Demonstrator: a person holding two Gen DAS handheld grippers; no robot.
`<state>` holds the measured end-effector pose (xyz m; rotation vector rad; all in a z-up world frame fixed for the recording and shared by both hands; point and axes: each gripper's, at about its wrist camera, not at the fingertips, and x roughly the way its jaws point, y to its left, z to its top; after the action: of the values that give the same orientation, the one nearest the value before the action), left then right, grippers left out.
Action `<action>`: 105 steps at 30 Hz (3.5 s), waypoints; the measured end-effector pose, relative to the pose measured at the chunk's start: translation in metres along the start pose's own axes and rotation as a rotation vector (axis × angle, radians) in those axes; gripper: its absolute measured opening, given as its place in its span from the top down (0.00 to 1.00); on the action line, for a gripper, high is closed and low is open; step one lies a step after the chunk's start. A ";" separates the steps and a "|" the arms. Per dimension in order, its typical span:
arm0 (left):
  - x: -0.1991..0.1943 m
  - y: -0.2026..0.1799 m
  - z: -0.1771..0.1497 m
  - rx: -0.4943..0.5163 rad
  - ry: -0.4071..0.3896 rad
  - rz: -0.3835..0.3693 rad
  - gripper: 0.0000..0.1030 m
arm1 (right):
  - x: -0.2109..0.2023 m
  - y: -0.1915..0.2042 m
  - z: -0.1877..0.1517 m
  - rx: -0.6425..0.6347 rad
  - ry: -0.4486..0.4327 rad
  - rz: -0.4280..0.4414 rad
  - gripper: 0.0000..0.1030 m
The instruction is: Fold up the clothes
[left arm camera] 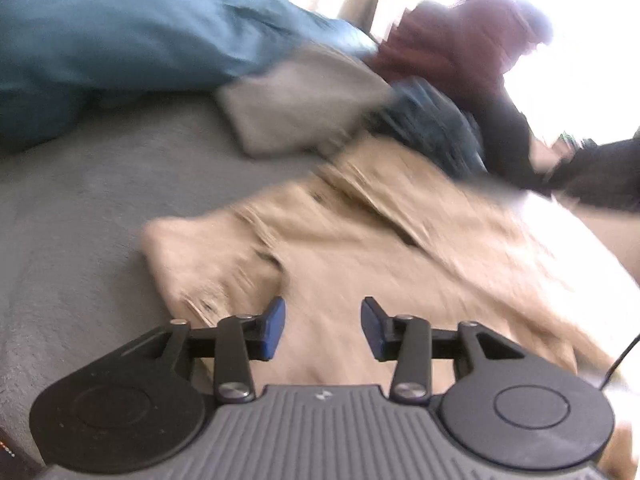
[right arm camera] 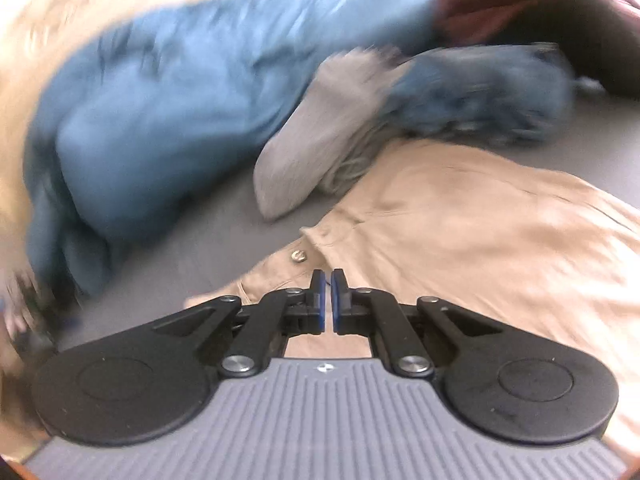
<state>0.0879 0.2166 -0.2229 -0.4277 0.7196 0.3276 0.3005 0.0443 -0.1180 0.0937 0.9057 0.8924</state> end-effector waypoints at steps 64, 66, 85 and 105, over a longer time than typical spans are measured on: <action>-0.037 -0.080 -0.117 0.115 0.064 -0.123 0.52 | -0.333 -0.191 -0.363 0.715 -0.261 -0.778 1.00; -0.036 -0.080 -0.116 0.114 0.063 -0.115 0.54 | -0.354 -0.192 -0.351 0.700 -0.334 -0.803 1.00; -0.036 -0.069 -0.112 0.066 0.063 -0.123 0.58 | -0.399 -0.230 -0.351 0.892 -0.442 -0.999 0.82; -0.061 0.001 -0.097 -0.286 0.075 -0.160 0.64 | -0.356 -0.174 -0.426 1.217 -0.725 -0.511 1.00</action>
<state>-0.0104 0.1615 -0.2460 -0.7682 0.7091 0.2654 0.0001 -0.4407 -0.2348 1.1059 0.6104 -0.2801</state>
